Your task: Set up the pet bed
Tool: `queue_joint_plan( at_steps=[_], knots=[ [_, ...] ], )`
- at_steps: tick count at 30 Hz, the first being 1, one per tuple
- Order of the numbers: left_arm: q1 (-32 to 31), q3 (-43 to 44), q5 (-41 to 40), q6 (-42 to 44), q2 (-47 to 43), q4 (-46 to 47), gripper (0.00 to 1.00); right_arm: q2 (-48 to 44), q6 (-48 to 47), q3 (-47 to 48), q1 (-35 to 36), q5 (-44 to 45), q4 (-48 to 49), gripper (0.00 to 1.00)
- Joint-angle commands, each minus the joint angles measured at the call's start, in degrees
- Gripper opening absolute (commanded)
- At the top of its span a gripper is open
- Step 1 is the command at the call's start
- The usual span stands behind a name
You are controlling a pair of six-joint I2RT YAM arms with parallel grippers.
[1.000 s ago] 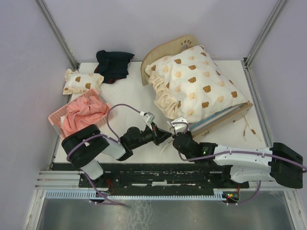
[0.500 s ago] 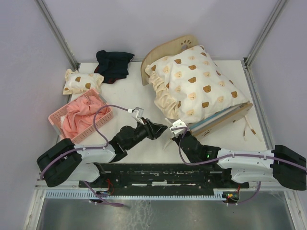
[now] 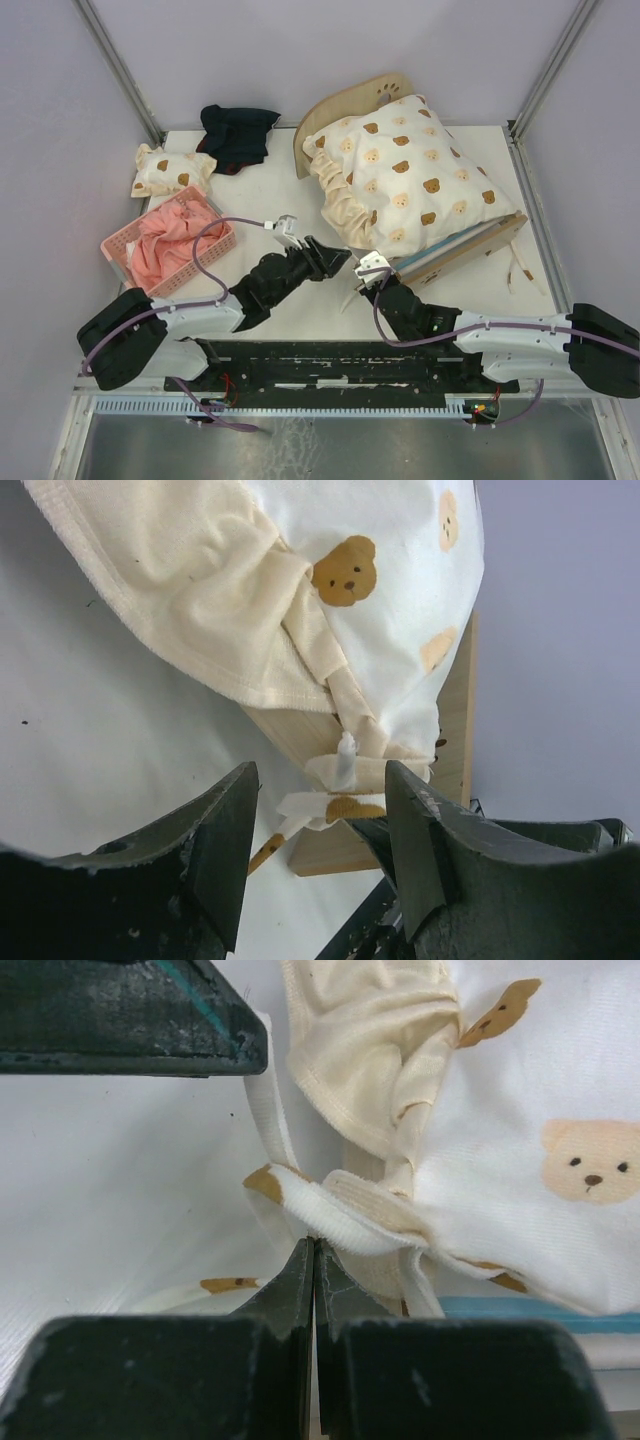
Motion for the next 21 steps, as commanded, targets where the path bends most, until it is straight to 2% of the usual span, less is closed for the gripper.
queue_joint_plan(
  at_steps=[1, 11, 14, 16, 18, 20, 21],
  knots=[
    [-0.17, 3.08, -2.54, -2.84, 1.74, 2.75, 0.61, -1.52, -0.65, -0.27, -0.17, -0.56, 2.86, 0.02],
    [-0.17, 5.95, -1.05, -4.49, 4.93, 2.33, 0.60, -1.67, -1.25, -0.42, -0.15, -0.74, 3.08, 0.02],
    [-0.15, 6.61, -0.63, -4.63, 5.41, 2.53, 0.56, -1.97, -1.80, -0.68, -0.15, -0.74, 3.12, 0.02],
    [-0.12, 7.05, 0.09, -4.48, 5.68, 2.57, 0.46, -2.24, -1.98, -0.73, -0.15, -0.82, 2.92, 0.02],
    [-0.12, 6.87, 0.61, -4.43, 5.63, 3.39, 0.26, -2.61, -2.22, -0.62, -0.15, -0.93, 2.20, 0.02],
    [-0.17, 6.62, 0.75, -4.47, 5.44, 4.24, 0.10, -3.40, -3.18, 0.10, -0.15, -1.85, -0.48, 0.08],
    [-0.18, 6.74, 0.69, -4.35, 5.28, 4.16, 0.04, -4.08, -4.22, 1.13, -0.15, -3.10, -2.90, 0.14]
  ],
)
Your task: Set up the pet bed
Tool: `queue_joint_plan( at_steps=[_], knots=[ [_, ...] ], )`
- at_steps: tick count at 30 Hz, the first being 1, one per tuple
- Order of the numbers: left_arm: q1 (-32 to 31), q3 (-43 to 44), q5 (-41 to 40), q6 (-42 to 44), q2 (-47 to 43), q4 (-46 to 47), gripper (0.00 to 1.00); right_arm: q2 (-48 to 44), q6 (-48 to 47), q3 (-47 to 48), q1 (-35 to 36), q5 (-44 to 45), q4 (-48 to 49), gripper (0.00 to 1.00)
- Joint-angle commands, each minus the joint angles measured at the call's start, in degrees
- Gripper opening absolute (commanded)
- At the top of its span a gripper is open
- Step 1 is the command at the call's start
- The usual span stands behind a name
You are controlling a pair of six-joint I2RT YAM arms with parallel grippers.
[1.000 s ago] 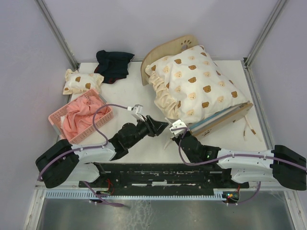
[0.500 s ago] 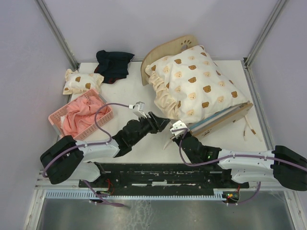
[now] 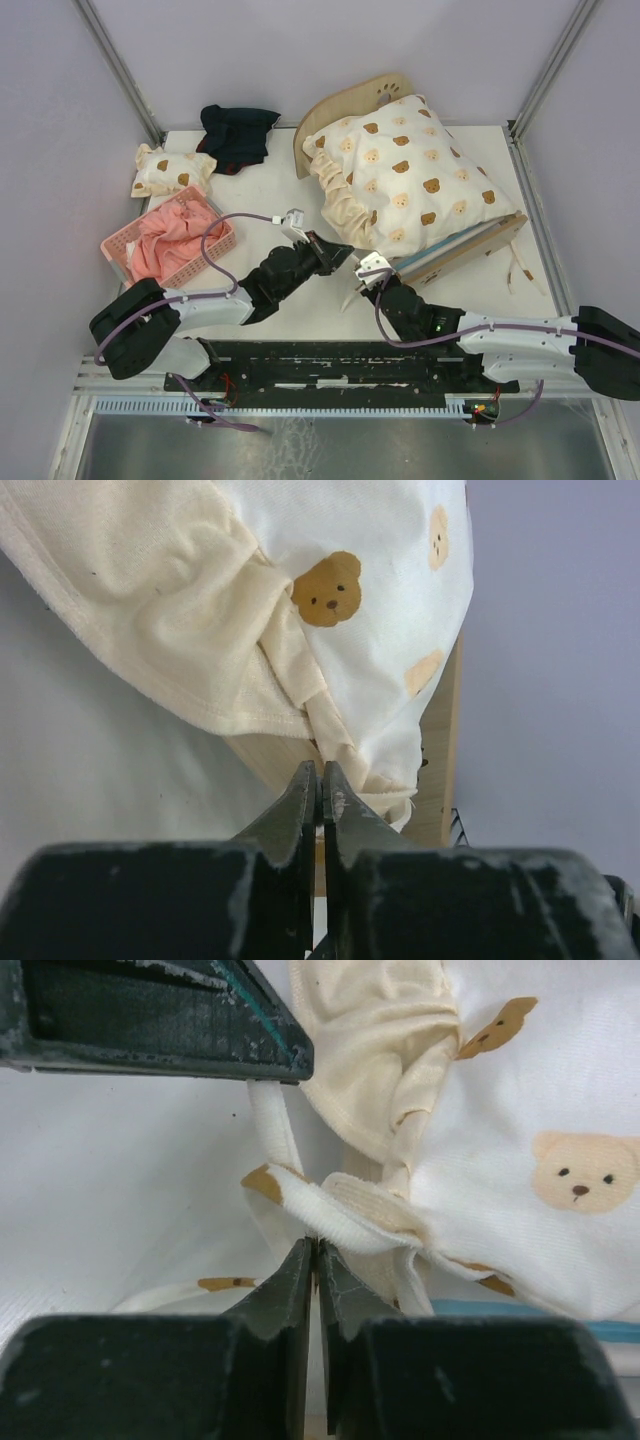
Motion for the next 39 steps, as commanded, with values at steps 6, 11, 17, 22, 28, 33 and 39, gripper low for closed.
queue_joint_plan(
  at_steps=[6, 11, 17, 22, 28, 33, 39],
  knots=[
    [-0.15, 2.20, 1.44, -1.63, -0.53, 3.74, 0.03, -8.02, -15.28, 9.74, -0.08, -22.73, -27.97, 0.52],
    [-0.19, 2.64, 2.26, -1.87, -0.53, 3.57, 0.03, -7.25, -32.02, 12.82, 0.19, -33.09, -36.35, 0.57],
    [-0.07, 2.44, 1.07, -1.58, -1.18, 2.00, 0.03, 2.27, -50.79, 15.44, 0.63, -32.40, -36.25, 0.58],
    [-0.04, 2.53, 1.09, -1.56, -1.18, 1.75, 0.03, 13.20, -60.55, 17.37, 0.69, -27.43, -32.13, 0.60],
    [0.00, 2.79, 1.00, -1.33, -1.35, 0.75, 0.03, 20.66, -67.54, 18.56, 0.69, -23.03, -28.50, 0.62],
    [0.04, 3.38, 1.48, -1.25, -1.22, 0.22, 0.03, 24.14, -68.28, 19.18, 0.55, -22.96, -27.27, 0.55],
    [0.04, 4.56, 3.37, 1.35, -1.60, -0.24, 0.03, 21.38, -59.96, 16.86, 0.90, -24.49, -29.14, 0.03]
  ],
)
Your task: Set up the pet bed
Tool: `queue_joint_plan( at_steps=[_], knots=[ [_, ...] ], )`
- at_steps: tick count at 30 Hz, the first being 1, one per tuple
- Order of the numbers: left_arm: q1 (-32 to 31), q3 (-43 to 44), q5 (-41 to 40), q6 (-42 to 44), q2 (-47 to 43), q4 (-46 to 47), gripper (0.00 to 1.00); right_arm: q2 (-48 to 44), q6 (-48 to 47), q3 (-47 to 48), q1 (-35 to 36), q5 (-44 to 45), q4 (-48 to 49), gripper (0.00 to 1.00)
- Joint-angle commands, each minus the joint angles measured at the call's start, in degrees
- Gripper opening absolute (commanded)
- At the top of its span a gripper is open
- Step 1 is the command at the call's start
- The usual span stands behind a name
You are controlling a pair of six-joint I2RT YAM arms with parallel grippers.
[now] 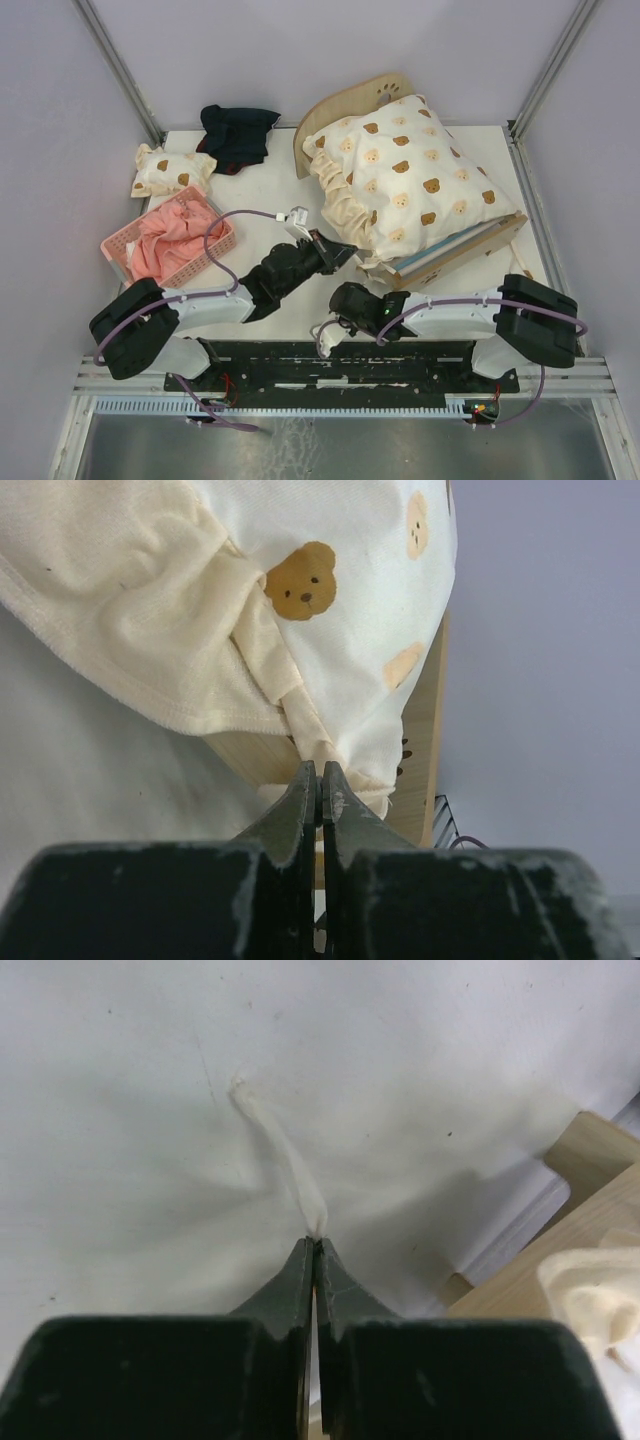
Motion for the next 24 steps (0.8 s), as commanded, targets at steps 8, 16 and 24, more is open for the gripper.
queue_joint_plan(
  at_steps=[8, 16, 24],
  knots=[
    [0.48, 12.09, 1.61, 11.83, -3.77, -7.20, 0.03, -11.39, 14.74, -5.08, 1.79, -4.08, -4.89, 0.02],
    [0.45, 16.83, 6.96, 13.46, -3.07, -6.55, 0.03, -18.85, 26.92, -6.74, 2.00, -6.03, -10.94, 0.02],
    [0.50, 18.71, 8.21, 16.45, -1.90, -5.79, 0.03, -31.44, 54.32, -13.73, 2.50, -8.28, 8.79, 0.02]
  ],
)
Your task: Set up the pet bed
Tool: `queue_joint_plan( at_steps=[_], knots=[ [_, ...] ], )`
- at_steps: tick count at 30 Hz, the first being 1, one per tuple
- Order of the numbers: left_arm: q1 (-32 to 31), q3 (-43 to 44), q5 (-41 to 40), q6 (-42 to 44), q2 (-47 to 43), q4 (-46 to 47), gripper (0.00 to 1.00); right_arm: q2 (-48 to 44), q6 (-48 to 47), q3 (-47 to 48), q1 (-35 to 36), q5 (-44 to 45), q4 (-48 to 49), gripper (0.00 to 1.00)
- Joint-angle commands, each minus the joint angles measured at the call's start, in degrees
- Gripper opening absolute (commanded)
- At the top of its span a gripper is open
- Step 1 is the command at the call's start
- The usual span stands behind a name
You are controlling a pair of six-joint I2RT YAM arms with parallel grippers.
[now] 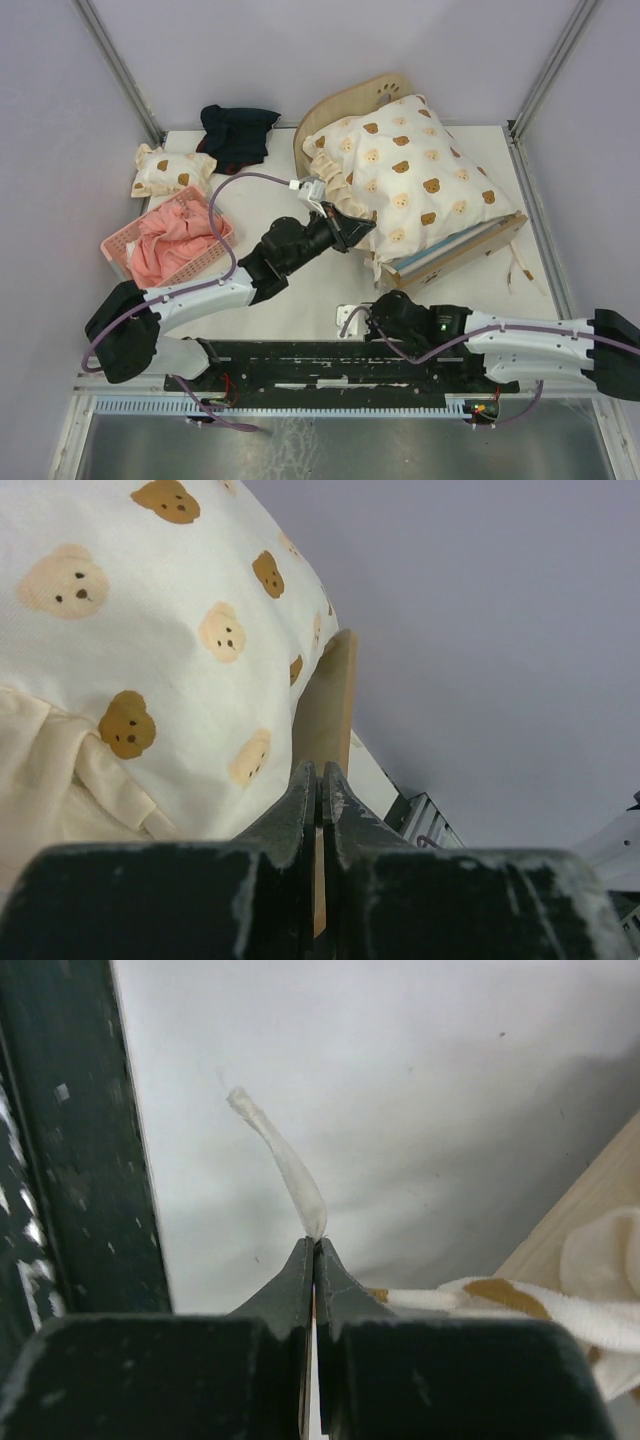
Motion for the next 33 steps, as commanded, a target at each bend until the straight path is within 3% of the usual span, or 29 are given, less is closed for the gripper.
queue_joint_plan(
  at_steps=[1, 7, 13, 20, 27, 33],
  knots=[
    [0.36, 4.13, 0.95, 4.80, 0.33, 2.27, 0.03, -8.38, 22.44, -5.03, 0.91, 0.67, 18.08, 0.02],
    [0.40, 7.98, 0.68, 7.82, 2.12, 0.52, 0.03, -12.56, 33.56, -4.66, 0.93, 15.51, 12.23, 0.02],
    [0.42, 10.72, -0.46, 9.94, 3.13, -1.25, 0.03, -26.60, 47.82, -8.03, 0.93, 23.41, 8.03, 0.02],
    [0.58, 12.20, -1.77, 12.26, 5.35, -2.40, 0.03, -39.69, 59.66, -14.15, 0.94, 25.04, 4.50, 0.02],
    [2.66, 15.82, -0.74, 12.73, 8.18, -2.81, 0.03, -50.22, 61.66, -17.70, 0.92, 24.74, 1.97, 0.02],
    [3.31, 19.65, 2.23, 13.25, 10.34, -2.99, 0.03, -45.84, 58.93, -15.76, 0.99, 17.74, -0.85, 0.02]
  ],
)
